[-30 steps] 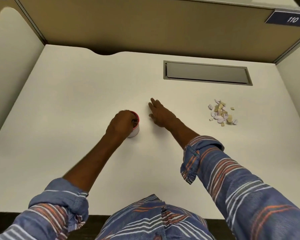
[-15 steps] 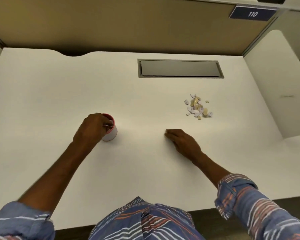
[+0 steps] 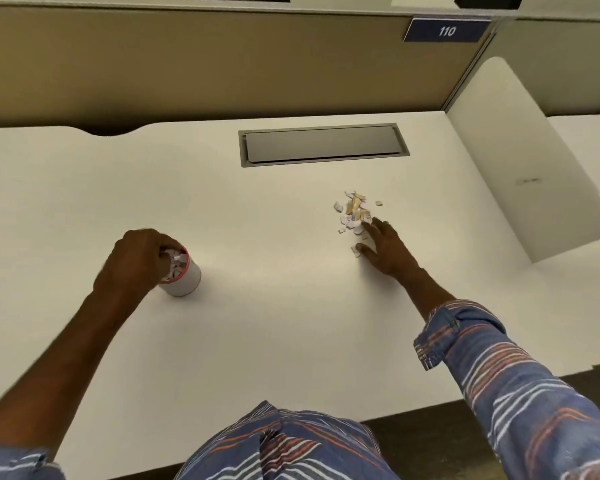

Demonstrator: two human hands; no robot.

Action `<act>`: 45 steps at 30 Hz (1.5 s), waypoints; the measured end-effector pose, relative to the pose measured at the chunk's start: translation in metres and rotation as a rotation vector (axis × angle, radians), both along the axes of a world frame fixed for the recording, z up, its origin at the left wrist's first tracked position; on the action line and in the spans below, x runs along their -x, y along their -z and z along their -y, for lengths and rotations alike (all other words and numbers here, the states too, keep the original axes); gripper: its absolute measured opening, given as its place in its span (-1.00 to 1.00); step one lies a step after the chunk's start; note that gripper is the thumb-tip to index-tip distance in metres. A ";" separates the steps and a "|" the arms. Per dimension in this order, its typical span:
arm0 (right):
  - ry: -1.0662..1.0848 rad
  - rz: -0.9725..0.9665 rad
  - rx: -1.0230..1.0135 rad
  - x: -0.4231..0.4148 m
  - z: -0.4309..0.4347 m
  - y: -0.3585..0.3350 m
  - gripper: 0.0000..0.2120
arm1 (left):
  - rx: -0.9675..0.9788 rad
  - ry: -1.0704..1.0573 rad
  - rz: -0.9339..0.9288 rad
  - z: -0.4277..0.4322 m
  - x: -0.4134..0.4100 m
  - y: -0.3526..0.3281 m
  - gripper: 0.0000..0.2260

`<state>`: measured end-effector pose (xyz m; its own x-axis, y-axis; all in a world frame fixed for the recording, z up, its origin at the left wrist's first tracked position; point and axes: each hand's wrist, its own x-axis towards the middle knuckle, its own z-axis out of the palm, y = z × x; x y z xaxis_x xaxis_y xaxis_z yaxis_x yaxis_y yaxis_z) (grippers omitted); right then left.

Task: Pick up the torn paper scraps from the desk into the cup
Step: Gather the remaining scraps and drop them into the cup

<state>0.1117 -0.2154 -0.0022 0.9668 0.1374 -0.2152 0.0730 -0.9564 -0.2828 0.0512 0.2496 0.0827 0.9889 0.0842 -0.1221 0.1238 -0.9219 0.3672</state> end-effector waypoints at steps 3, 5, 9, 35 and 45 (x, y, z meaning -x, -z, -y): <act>-0.067 0.106 -0.067 0.011 -0.004 0.005 -0.60 | 0.049 -0.050 0.132 0.015 -0.002 -0.013 -0.78; -0.101 0.188 -0.141 0.025 -0.008 0.008 -0.74 | 0.123 -0.045 0.185 0.035 -0.005 -0.018 -0.81; -0.228 0.219 -0.145 0.056 -0.008 0.015 -0.82 | 0.294 0.039 0.161 0.087 -0.017 -0.012 -0.84; -0.477 0.322 -0.197 0.035 0.030 0.046 -0.71 | 0.057 0.507 0.004 0.303 -0.117 0.097 -0.56; -0.259 0.348 -0.264 -0.015 0.071 0.031 -0.74 | -0.145 0.661 -0.046 0.313 -0.137 0.127 -0.52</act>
<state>0.1262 -0.2867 -0.0337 0.9023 0.3881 0.1875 0.4306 -0.7939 -0.4292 0.1877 -0.0634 -0.0440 0.8320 -0.5180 -0.1986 -0.4707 -0.8486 0.2415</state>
